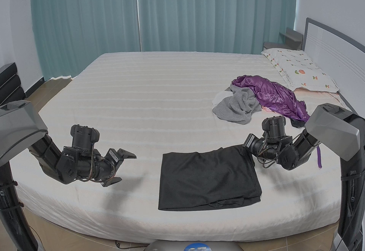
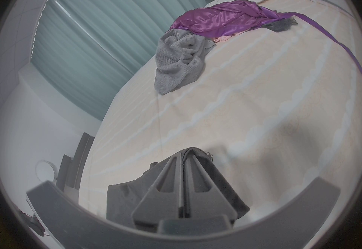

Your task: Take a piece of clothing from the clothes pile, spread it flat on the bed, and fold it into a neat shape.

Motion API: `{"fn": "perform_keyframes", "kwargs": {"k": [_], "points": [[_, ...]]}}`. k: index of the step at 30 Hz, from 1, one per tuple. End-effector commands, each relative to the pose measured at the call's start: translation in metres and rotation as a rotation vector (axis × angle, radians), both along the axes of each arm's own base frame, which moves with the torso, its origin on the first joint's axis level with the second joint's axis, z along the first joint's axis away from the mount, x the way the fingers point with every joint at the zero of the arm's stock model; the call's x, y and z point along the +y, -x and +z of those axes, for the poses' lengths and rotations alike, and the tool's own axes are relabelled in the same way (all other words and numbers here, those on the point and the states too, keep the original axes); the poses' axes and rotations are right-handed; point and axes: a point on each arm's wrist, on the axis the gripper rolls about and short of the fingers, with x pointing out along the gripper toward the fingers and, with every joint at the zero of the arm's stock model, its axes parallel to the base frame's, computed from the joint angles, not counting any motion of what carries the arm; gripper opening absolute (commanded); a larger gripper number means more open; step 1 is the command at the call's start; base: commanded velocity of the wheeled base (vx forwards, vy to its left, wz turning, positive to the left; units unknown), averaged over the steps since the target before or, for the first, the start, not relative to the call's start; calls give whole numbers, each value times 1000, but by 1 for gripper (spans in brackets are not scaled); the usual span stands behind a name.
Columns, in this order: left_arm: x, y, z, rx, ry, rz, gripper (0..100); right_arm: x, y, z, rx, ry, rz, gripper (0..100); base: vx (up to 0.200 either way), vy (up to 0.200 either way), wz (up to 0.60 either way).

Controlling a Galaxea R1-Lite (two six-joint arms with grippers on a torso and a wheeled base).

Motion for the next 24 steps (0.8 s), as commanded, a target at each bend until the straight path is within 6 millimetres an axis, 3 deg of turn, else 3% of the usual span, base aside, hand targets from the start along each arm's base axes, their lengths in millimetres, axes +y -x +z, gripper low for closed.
{"fn": "perform_keyframes", "kwargs": {"k": [1,3,4,8,10,16,24], "points": [[-17,-17,-7,-25,-40,4,100,-9,-3,1,3,-32,-36,0,0,0,0],[-25,-26,-5,-47,-53,5,100,-10,-4,1,6,-46,-47,0,0,0,0],[-37,-40,-1,-88,-51,-13,100,-11,-5,1,9,-63,-56,0,0,0,0],[-61,-54,-3,-108,-69,-67,100,-13,-3,0,19,-63,-61,0,0,0,0],[-80,-68,-7,-129,-95,-74,100,-17,-3,-2,25,-63,-72,0,0,0,0],[-110,-88,-26,-154,-134,-78,100,-17,-2,-4,35,-72,-82,0,0,0,0],[-122,-100,-48,-173,-243,-110,100,-16,-2,-4,37,-76,-81,0,0,0,0]]}}
